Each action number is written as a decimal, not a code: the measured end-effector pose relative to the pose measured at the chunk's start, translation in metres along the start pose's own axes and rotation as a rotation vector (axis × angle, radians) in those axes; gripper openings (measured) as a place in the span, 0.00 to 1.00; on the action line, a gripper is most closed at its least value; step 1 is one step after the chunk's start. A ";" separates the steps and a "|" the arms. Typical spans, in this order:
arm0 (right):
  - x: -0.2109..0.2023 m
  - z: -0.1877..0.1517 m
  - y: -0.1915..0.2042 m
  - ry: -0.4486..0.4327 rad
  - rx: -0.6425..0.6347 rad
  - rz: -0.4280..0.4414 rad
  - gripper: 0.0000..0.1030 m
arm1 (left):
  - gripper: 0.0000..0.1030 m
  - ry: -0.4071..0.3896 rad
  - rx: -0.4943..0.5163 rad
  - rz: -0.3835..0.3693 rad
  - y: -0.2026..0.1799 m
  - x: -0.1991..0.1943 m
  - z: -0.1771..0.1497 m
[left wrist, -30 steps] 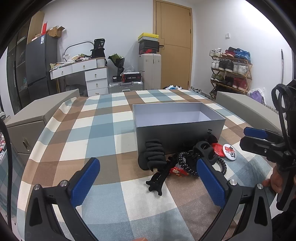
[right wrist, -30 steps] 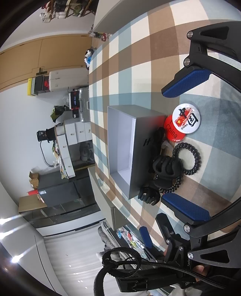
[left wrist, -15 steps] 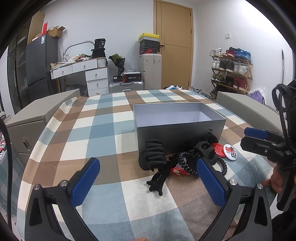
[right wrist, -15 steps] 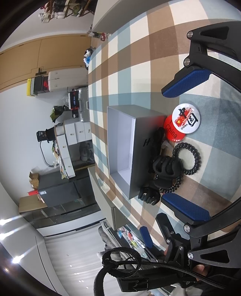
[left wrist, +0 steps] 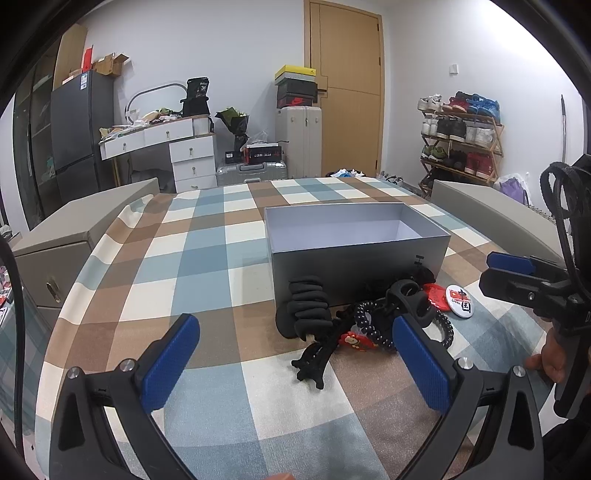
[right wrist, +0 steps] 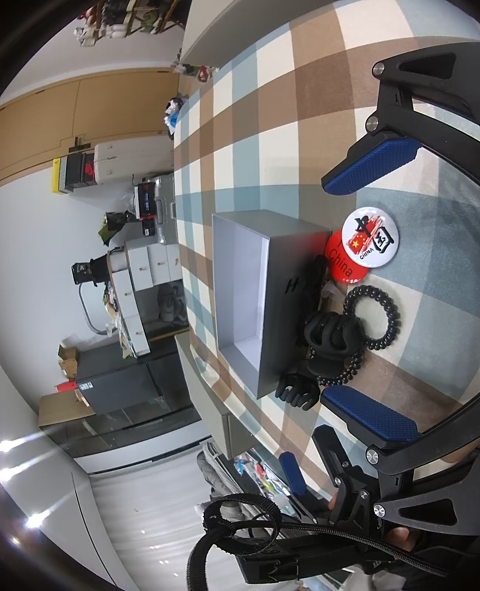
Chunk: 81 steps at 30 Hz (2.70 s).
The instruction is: Organize jewelry
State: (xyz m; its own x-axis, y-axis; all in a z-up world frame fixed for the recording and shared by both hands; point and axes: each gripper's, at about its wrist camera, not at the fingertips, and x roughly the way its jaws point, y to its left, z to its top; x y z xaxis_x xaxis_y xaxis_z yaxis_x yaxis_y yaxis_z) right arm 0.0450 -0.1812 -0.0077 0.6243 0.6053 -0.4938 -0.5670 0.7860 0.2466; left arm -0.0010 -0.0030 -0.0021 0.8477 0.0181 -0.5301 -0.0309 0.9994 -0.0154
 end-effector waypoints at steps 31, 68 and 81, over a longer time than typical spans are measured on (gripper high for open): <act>0.010 0.001 -0.009 0.064 0.058 -0.032 1.00 | 0.99 0.001 0.012 0.013 -0.002 0.002 0.000; 0.061 0.009 0.029 0.243 -0.015 0.083 0.53 | 0.99 0.075 -0.088 -0.058 0.014 0.010 0.002; 0.034 0.007 0.018 0.143 0.034 0.160 0.48 | 0.99 0.103 -0.067 -0.058 0.012 0.014 0.004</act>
State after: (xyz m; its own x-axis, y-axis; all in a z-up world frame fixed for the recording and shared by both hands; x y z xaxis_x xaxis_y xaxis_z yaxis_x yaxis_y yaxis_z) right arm 0.0602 -0.1455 -0.0146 0.4442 0.7002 -0.5589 -0.6325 0.6869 0.3579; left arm 0.0130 0.0090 -0.0066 0.7903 -0.0465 -0.6109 -0.0213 0.9944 -0.1032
